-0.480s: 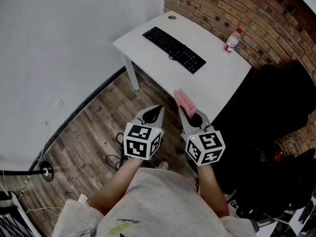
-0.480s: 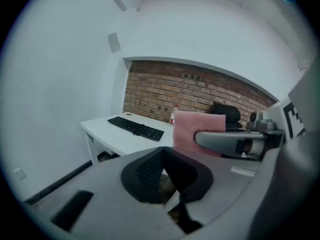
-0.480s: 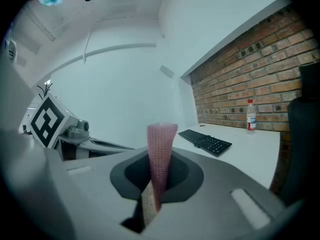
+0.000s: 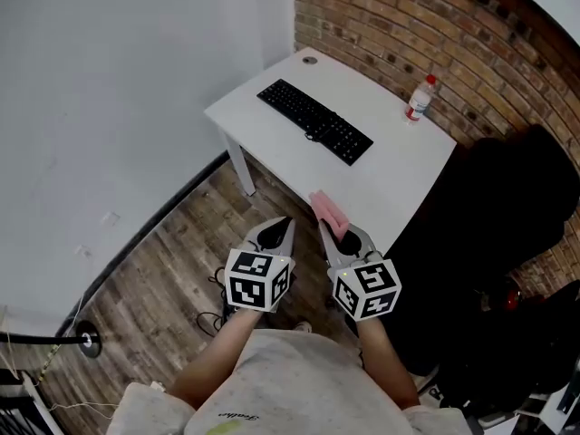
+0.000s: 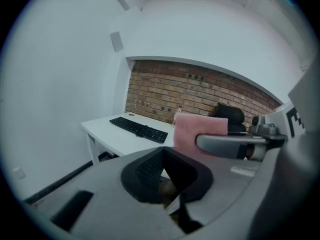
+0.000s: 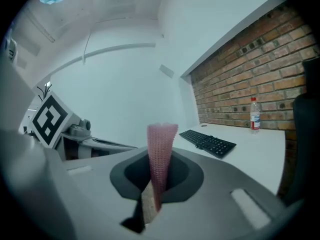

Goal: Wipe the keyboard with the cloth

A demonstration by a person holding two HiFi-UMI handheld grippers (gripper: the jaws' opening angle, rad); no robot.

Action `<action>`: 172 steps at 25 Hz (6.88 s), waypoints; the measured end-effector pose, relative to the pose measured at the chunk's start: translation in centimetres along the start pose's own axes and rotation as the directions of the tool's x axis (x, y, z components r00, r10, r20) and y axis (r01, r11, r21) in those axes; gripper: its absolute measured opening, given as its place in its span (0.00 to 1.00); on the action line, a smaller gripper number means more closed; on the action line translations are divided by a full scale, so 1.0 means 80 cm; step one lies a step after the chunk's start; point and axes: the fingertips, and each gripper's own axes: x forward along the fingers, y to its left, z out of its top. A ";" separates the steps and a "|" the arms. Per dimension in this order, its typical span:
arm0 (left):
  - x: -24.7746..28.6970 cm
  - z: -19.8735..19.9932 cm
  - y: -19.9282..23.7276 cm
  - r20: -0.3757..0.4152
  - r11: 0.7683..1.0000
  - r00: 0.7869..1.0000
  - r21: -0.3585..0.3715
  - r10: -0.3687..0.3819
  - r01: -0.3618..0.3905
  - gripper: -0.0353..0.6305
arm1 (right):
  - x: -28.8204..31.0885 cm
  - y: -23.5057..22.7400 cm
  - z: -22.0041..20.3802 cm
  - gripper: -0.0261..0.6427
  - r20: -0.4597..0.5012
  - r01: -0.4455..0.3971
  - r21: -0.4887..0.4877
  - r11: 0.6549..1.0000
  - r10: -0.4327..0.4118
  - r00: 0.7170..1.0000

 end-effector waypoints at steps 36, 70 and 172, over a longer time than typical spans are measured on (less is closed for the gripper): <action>0.139 0.122 0.337 -0.051 0.977 0.976 0.012 -0.211 0.212 0.04 | 0.372 0.002 0.068 0.08 -0.069 0.177 0.088 0.980 -0.172 0.983; 0.376 0.193 0.441 -0.125 0.974 0.966 0.001 -0.227 0.229 0.05 | 0.600 -0.188 0.126 0.08 -0.040 0.126 0.309 0.943 -0.119 0.992; 0.496 0.174 0.285 -0.436 0.659 0.635 0.116 -0.638 0.743 0.05 | 0.429 -0.398 0.025 0.07 -0.231 0.579 0.737 0.349 -0.675 0.701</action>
